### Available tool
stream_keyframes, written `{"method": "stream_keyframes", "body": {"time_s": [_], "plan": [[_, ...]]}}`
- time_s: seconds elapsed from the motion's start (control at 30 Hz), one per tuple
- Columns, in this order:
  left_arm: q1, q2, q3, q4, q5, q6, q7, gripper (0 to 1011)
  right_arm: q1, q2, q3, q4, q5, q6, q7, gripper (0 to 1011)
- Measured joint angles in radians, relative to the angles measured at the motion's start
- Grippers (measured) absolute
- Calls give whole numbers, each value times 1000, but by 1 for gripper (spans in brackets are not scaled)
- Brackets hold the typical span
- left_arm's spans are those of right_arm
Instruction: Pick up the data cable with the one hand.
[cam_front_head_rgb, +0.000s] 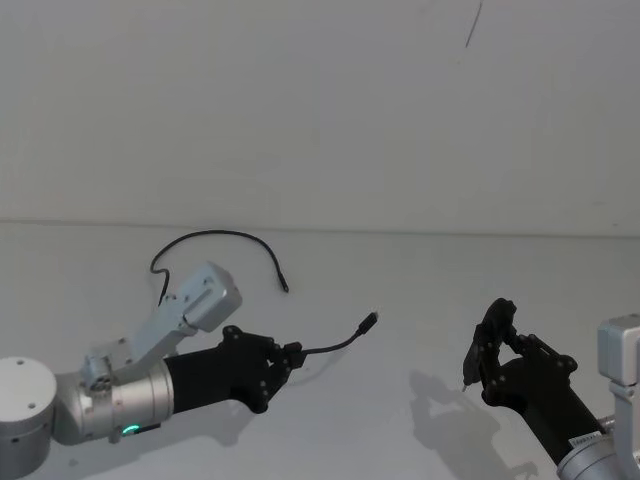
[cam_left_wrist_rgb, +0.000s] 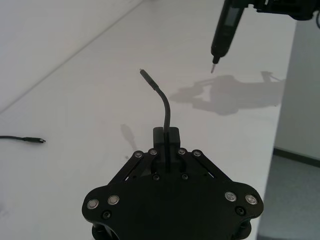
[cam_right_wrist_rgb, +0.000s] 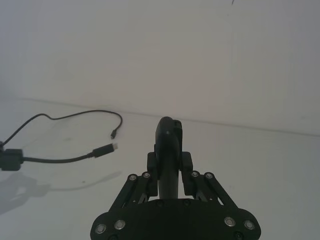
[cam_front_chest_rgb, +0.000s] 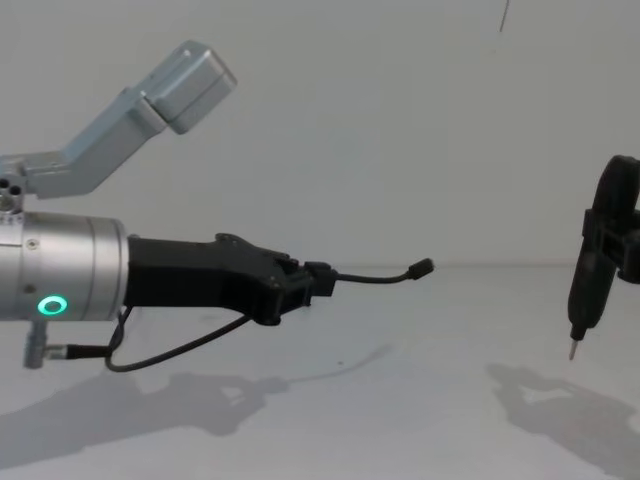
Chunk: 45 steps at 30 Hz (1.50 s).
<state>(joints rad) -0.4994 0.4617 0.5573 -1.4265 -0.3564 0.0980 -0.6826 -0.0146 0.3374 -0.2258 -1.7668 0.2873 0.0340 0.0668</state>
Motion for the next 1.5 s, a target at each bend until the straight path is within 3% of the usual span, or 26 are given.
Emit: {"method": "stream_keyframes", "body": {"time_s": [0.43,1.0,1.5], "plan": [[40,40,0,-64,-21,9,-2,42,0,0,0,0,0,0,0,269],[50,37,18,-75,-34,2,4,42,0,-2,1,0,0,0,0,269],[52,36,23,-77,-37,0,7,42,19,-38,3,-37,29,19,12,269]]}}
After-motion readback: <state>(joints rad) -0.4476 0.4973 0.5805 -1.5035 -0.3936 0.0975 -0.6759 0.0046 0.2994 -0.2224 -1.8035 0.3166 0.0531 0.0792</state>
